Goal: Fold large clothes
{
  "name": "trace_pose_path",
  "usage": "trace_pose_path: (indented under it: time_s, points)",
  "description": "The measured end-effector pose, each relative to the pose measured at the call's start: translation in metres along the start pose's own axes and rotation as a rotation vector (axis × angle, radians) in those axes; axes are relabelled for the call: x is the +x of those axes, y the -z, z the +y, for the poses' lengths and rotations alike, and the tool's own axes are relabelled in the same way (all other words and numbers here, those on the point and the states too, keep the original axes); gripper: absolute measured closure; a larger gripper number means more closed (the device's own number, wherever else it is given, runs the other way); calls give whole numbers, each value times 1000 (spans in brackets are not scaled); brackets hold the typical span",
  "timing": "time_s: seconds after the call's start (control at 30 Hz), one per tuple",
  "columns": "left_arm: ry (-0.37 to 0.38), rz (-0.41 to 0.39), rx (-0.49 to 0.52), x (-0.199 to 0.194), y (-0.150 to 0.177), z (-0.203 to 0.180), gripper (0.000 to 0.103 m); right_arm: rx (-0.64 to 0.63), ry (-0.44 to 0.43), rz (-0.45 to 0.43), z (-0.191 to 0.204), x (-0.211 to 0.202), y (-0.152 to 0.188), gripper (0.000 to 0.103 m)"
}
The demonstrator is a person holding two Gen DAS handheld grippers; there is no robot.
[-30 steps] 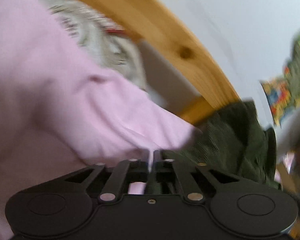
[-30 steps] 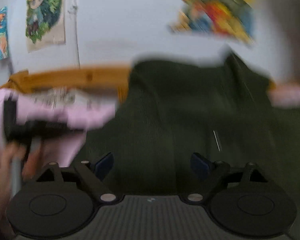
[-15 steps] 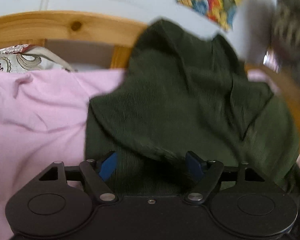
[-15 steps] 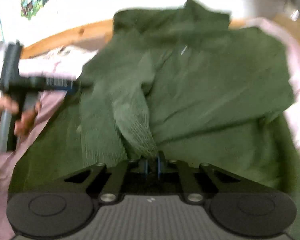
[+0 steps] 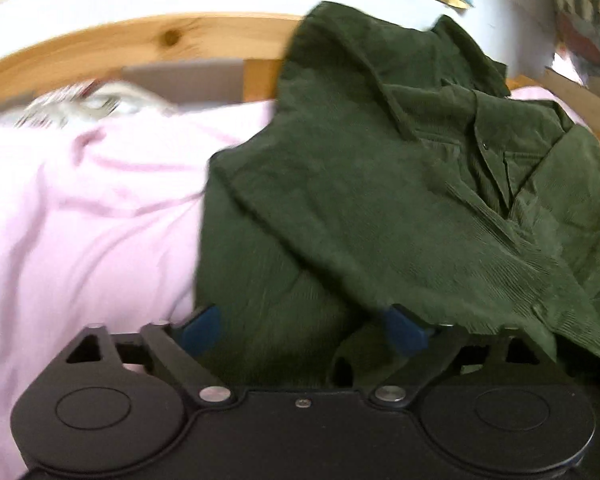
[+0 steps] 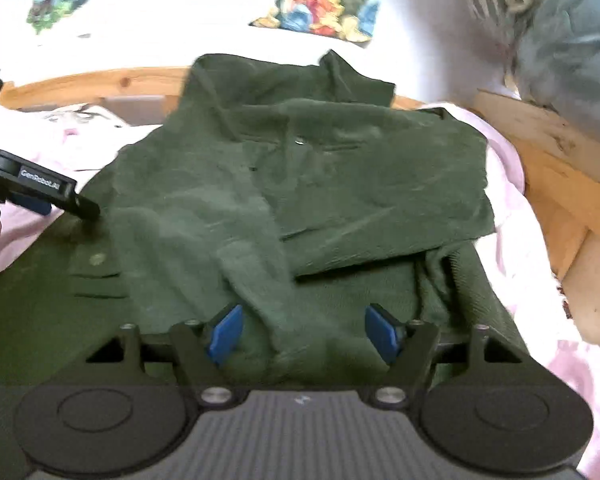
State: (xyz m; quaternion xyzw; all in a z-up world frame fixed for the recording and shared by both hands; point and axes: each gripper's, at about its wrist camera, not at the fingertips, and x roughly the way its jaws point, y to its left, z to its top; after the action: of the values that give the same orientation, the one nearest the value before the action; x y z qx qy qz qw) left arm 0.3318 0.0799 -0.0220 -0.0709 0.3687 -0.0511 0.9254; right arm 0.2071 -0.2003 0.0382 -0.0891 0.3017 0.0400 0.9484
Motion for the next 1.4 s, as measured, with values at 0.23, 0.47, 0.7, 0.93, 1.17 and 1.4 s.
trace_pose_path:
  time_s: [0.23, 0.47, 0.7, 0.93, 1.17, 1.4]
  points:
    - [-44, 111, 21, -10, 33, -11, 8, 8, 94, 84, 13, 23, 49, 18]
    - [-14, 63, 20, -17, 30, -18, 3, 23, 63, -116, 9, -9, 26, 2]
    - [-14, 73, 39, 0, 28, -27, 1, 43, 104, 17, 10, 31, 47, 2]
    - [-21, 79, -29, 5, 23, -15, 1, 69, -15, -183, -25, 1, -20, 0]
    - [9, 13, -195, 9, 27, 10, 1, 159, -81, -217, -108, 130, -165, 2]
    - [17, -64, -198, 19, 31, 6, 1, 261, -57, -232, -177, 244, -246, 20]
